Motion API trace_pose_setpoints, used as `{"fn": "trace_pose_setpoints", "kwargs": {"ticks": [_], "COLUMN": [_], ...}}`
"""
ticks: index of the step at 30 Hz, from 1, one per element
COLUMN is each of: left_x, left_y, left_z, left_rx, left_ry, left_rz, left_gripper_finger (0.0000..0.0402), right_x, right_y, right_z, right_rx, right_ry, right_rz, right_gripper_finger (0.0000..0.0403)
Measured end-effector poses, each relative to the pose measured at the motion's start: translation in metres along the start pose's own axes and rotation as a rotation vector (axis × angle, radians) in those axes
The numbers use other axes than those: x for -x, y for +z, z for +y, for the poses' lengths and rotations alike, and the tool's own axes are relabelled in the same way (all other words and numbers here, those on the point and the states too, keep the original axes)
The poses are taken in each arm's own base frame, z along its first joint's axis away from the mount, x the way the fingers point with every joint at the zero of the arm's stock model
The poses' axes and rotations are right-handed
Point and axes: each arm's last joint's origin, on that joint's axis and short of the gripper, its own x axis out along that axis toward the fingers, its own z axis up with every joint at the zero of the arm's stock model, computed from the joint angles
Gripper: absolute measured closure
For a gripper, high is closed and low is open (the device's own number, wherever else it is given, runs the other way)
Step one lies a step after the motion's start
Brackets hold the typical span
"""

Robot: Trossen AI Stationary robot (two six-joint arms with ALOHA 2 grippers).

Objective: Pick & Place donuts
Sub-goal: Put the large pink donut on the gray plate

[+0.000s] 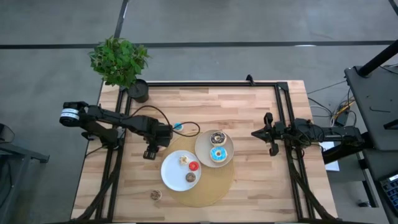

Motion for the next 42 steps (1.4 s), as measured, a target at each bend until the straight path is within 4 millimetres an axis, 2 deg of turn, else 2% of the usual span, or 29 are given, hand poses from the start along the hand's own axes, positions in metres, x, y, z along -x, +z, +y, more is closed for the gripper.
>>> {"fn": "trace_pose_setpoints", "kwargs": {"ticks": [12, 26, 31, 42], "left_x": [0.015, 0.051, 0.053, 0.049], "left_y": [0.009, 0.044, 0.055, 0.053], "left_z": [0.001, 0.004, 0.007, 0.007], "left_rx": [-0.002, -0.036, -0.040, -0.029], "left_ry": [0.011, 0.061, 0.064, 0.056], "left_rz": [-0.014, -0.134, -0.142, -0.104], "left_gripper_finger": [0.0266, 0.0266, 0.0266, 0.0266], "right_x": [0.000, 0.000, 0.000, 0.000], "right_y": [0.000, 0.000, 0.000, 0.000], "right_z": [0.000, 0.000, 0.000, 0.000], "right_rx": [0.000, 0.001, 0.004, 0.000], "right_ry": [0.000, 0.000, 0.000, 0.000], "right_rz": [0.000, 0.000, 0.000, 0.001], "right_gripper_finger": [0.0394, 0.0394, 0.0394, 0.0394]}}
